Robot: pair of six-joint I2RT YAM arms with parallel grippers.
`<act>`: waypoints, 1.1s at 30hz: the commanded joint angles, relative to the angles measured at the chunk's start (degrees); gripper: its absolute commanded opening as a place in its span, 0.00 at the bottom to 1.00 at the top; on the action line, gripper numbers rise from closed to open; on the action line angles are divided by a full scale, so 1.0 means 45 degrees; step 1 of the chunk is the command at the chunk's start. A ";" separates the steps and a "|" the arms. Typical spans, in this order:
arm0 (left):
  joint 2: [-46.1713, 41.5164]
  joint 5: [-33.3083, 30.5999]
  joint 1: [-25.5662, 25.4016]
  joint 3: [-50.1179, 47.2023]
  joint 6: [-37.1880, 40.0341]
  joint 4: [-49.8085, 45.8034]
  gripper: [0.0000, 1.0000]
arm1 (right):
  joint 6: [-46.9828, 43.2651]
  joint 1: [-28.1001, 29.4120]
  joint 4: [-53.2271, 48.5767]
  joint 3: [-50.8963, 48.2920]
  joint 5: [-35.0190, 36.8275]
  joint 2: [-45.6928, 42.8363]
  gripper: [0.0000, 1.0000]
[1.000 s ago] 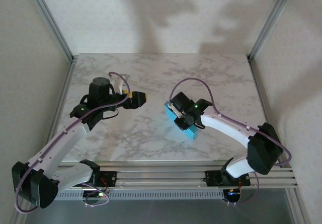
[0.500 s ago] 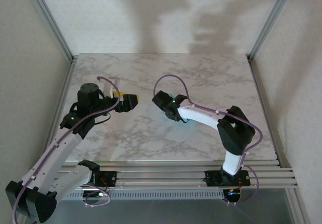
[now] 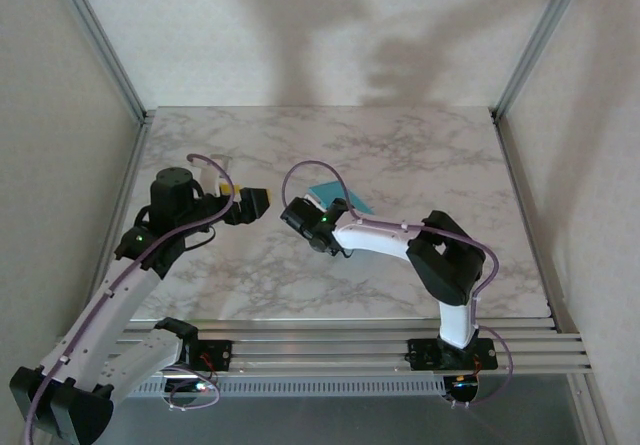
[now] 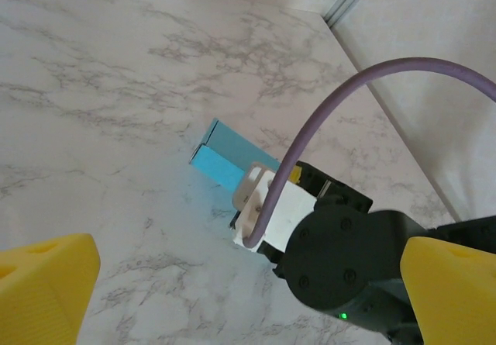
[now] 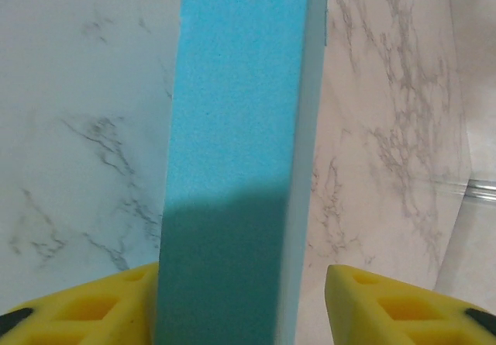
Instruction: Fold the paper box
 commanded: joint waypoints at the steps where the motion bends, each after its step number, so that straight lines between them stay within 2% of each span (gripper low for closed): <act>1: 0.0117 -0.0074 0.0165 0.0071 0.0125 0.0010 0.99 | 0.0500 0.0400 0.0420 -0.0144 -0.0173 0.0045 0.58; 7: 0.0376 0.0062 0.0197 0.0095 -0.0010 0.0221 0.99 | 0.1200 0.0753 0.0303 -0.0326 -0.1744 -0.0541 0.66; 12: 0.0590 -0.0111 0.0218 0.0157 -0.0066 0.0472 0.99 | 0.2164 0.0759 0.0960 -0.1007 -0.3666 -0.1903 0.78; 14: 0.0614 -0.0744 0.0252 0.0014 -0.0188 0.0812 0.99 | 0.2476 0.0736 0.1307 -0.1294 -0.4043 -0.2530 0.85; 16: 0.0588 -0.1592 0.0275 -0.0279 -0.0440 0.1307 1.00 | 0.2685 0.0619 0.1726 -0.1598 -0.4247 -0.3092 0.99; 24: 0.0448 -0.4745 0.0331 -0.2407 -0.0074 0.4374 1.00 | 0.3644 -0.1062 0.4051 -0.3660 -0.6011 -0.5791 0.99; 28: 0.0584 -0.6473 0.0344 -0.3635 0.0205 0.5890 1.00 | 0.4393 -0.2367 0.4955 -0.4900 -0.6168 -0.7317 0.99; 33: 0.1242 -0.8193 0.0413 -0.4882 0.1633 0.7905 1.00 | 0.4735 -0.4431 0.6042 -0.6637 -0.6432 -0.9042 0.99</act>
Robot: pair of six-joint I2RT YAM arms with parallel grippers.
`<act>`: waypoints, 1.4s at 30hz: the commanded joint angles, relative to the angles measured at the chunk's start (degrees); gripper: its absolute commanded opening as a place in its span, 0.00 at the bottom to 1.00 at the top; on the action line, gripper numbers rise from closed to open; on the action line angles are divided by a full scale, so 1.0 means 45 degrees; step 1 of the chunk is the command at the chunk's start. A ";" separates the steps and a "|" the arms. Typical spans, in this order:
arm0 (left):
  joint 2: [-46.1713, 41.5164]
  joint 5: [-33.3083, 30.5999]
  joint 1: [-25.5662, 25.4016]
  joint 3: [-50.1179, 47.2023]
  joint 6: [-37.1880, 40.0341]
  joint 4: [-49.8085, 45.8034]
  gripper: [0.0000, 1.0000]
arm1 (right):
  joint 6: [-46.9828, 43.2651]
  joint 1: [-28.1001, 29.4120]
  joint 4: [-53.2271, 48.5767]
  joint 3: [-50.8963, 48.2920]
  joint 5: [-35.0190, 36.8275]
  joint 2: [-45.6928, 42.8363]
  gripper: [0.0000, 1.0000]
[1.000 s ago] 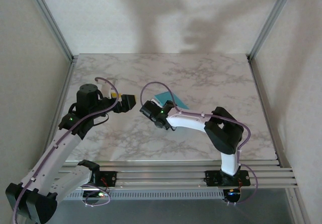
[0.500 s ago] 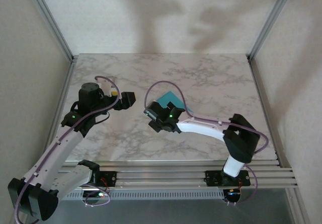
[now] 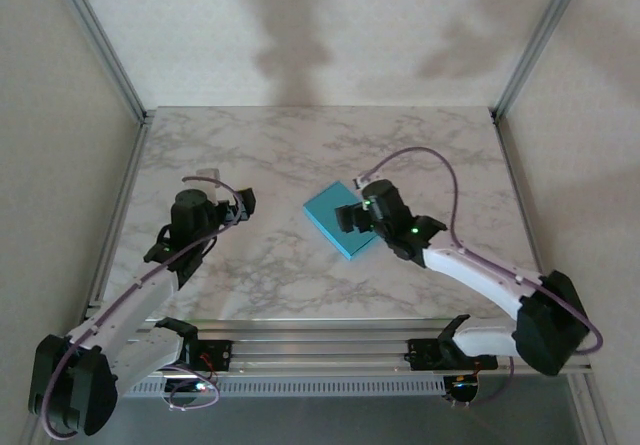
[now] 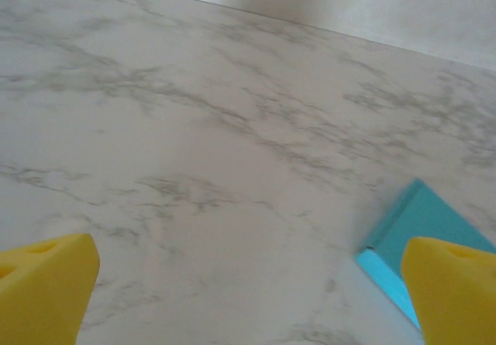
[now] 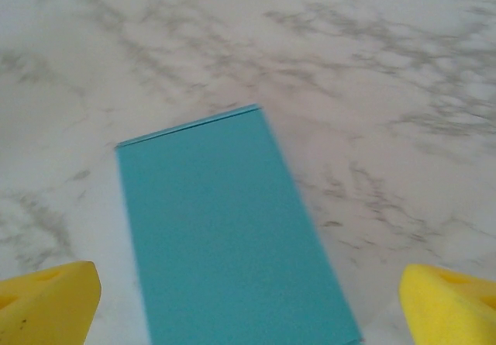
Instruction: Fold the paper box
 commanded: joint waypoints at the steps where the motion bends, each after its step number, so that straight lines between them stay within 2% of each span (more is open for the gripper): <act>1: 0.0472 -0.2247 0.0227 -0.0631 0.1198 0.2350 1.00 | 0.0754 -0.1329 0.1124 -0.1005 -0.0102 -0.0981 0.99; 3: 0.0878 -0.2764 0.0456 -0.0981 0.1348 0.3450 1.00 | 0.0891 -0.2193 0.1227 -0.1410 0.0345 -0.1295 0.99; 5: 0.1436 -0.2585 0.0840 -0.1230 0.1410 0.4493 1.00 | 0.0674 -0.3080 0.1240 -0.1635 0.0235 -0.1397 0.99; 8: 0.2449 -0.2798 0.1326 -0.1144 0.1475 0.5108 1.00 | 0.0273 -0.4096 0.1365 -0.1730 0.0569 -0.1147 0.99; 10: 0.2902 -0.3293 0.1543 -0.1408 0.1730 0.5910 1.00 | 0.0113 -0.4548 0.2388 -0.2320 0.1164 -0.1144 0.99; 12: 0.3121 -0.3322 0.1812 -0.2044 0.2112 0.7317 1.00 | -0.0040 -0.5054 0.3745 -0.3175 0.1093 -0.1289 0.99; 16: 0.3725 -0.2731 0.2464 -0.3060 0.2530 0.9834 1.00 | -0.0592 -0.5969 0.5036 -0.4146 0.1270 -0.1642 0.99; 21: 0.5169 -0.2232 0.2773 -0.3817 0.3318 1.2982 0.99 | -0.1065 -0.7351 0.6231 -0.4750 0.1581 -0.1077 0.99; 24: 0.6116 -0.1653 0.3002 -0.3713 0.3142 1.3692 0.99 | -0.1428 -0.7720 0.7208 -0.4822 0.1339 -0.0502 0.99; 25: 0.6348 -0.1672 0.3147 -0.3762 0.2940 1.4049 0.99 | -0.1543 -0.7788 0.7842 -0.5363 0.1212 -0.0274 0.99; 28: 0.7258 -0.0565 0.3949 -0.4023 0.2307 1.5377 0.99 | -0.2049 -0.7944 1.0339 -0.5917 0.0748 0.0842 0.99; 29: 0.7018 -0.0448 0.4045 -0.3805 0.2230 1.4496 0.99 | -0.2226 -0.7937 1.0844 -0.5922 0.0666 0.1247 0.99; 30: 0.7082 -0.0248 0.4113 -0.3857 0.2204 1.4667 0.99 | -0.2139 -0.7983 0.9967 -0.5536 0.0440 0.1263 0.99; 33: 0.7121 -0.0175 0.4140 -0.3894 0.2199 1.4795 0.99 | -0.2252 -0.8087 0.9934 -0.5324 -0.0702 0.1512 0.99; 38: 0.7072 -0.0211 0.4120 -0.3859 0.2238 1.4679 0.99 | -0.2388 -0.8185 1.1864 -0.6320 -0.2675 0.1297 0.99; 42: 0.7074 -0.0212 0.4109 -0.3859 0.2236 1.4693 0.99 | -0.2497 -0.8158 1.4209 -0.6717 -0.3265 0.2964 0.99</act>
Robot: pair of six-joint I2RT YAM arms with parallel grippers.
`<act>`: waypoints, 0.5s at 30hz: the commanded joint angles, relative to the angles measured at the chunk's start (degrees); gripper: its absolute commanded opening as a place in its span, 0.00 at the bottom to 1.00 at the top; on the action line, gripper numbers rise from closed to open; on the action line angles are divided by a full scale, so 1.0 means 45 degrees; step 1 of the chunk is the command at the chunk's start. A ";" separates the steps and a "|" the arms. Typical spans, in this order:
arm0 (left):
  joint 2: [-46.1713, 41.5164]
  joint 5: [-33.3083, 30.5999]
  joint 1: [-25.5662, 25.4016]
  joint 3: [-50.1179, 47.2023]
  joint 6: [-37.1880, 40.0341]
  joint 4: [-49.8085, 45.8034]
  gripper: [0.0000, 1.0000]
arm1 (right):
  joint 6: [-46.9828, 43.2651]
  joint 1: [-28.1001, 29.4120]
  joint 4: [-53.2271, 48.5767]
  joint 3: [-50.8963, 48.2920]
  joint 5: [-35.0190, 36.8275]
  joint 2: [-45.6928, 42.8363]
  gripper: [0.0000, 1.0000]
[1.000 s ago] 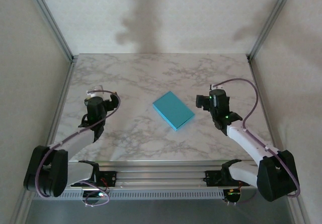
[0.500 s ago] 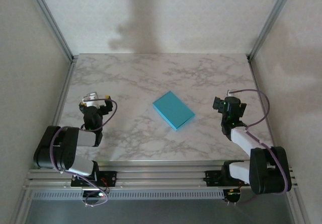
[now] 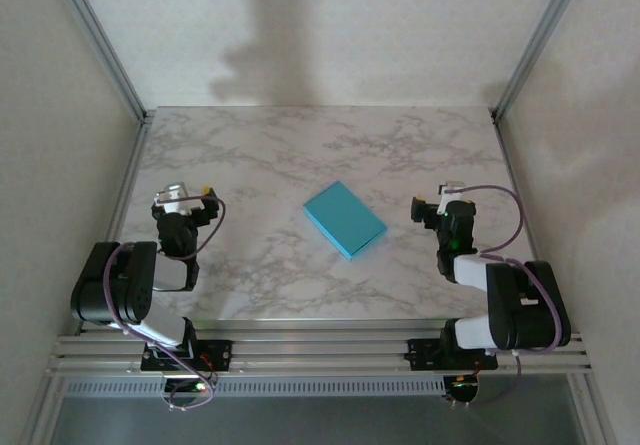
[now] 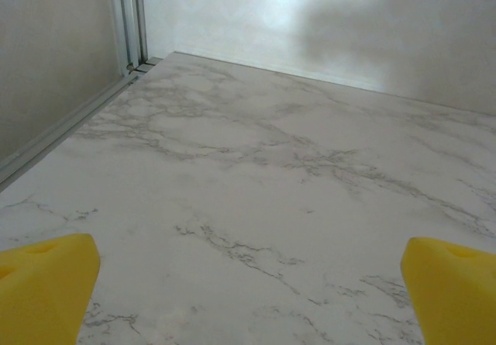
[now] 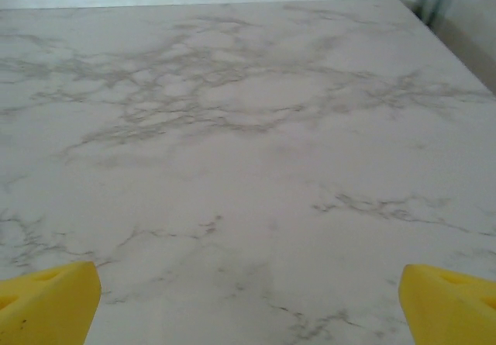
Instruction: Fold the paper box
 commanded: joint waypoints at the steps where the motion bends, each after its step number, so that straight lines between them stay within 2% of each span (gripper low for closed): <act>1: 0.0017 0.0259 0.0047 -0.0056 -0.0234 0.0556 0.99 | -0.0194 -0.0036 0.2742 -0.0379 -0.0678 0.1481 0.99; 2: 0.0017 0.0268 0.0040 -0.0057 -0.0234 0.0560 0.99 | -0.0097 -0.0047 0.3458 -0.0282 -0.0241 0.2022 0.99; 4: 0.0008 0.0247 0.0040 -0.0056 -0.0224 0.0556 0.99 | 0.0131 -0.0167 0.0931 0.0726 -0.0408 0.1704 0.99; 5: 0.0016 0.0240 0.0033 -0.0056 -0.0226 0.0556 0.99 | 0.0115 -0.0192 0.0680 0.0942 -0.0474 0.1871 0.99; 15: 0.0003 0.0227 0.0021 -0.0051 -0.0215 0.0536 0.99 | 0.0164 -0.0282 0.0666 0.0912 -0.0588 0.1806 0.99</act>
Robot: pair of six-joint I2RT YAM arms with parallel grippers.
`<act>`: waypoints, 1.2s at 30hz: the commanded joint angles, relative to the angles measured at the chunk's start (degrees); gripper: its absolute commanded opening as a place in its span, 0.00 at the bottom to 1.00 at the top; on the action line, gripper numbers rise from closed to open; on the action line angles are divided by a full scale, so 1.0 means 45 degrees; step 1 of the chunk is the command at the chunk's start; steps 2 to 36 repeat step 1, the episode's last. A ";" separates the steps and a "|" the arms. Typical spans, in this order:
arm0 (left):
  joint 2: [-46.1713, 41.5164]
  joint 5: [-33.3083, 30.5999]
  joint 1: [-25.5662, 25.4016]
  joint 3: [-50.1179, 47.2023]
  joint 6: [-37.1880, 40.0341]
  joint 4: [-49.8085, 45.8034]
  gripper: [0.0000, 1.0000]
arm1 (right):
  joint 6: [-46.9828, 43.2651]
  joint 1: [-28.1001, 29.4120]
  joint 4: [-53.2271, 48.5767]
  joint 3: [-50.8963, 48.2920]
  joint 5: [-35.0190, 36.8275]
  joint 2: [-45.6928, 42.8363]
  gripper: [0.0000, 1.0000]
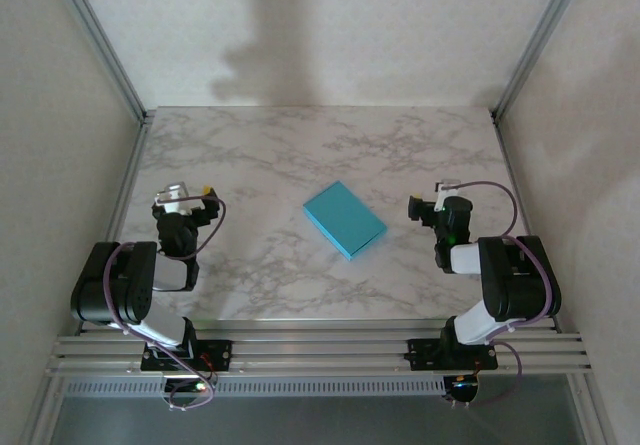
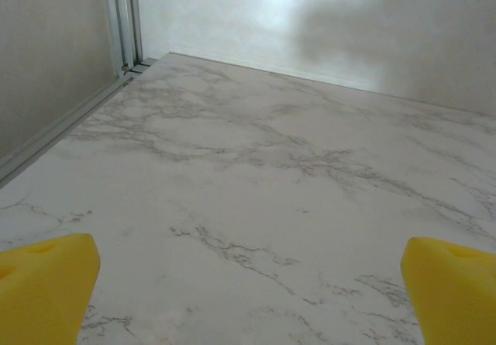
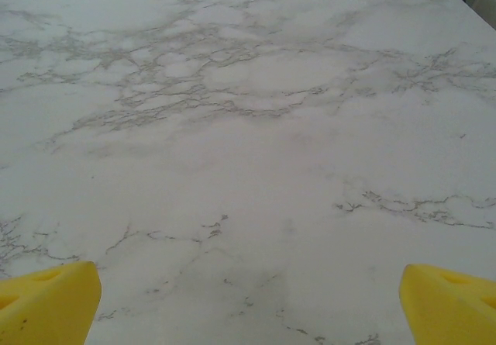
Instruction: Fold the paper box
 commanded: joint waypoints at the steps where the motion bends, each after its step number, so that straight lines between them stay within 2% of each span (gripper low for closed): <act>1: 0.0018 0.0095 0.0021 -0.0055 -0.0215 0.0522 0.99 | 0.0126 -0.0058 0.0084 0.0156 -0.0206 -0.0074 0.99; 36: 0.0018 0.0095 0.0021 -0.0055 -0.0215 0.0522 0.99 | 0.0126 -0.0058 0.0084 0.0156 -0.0206 -0.0074 0.99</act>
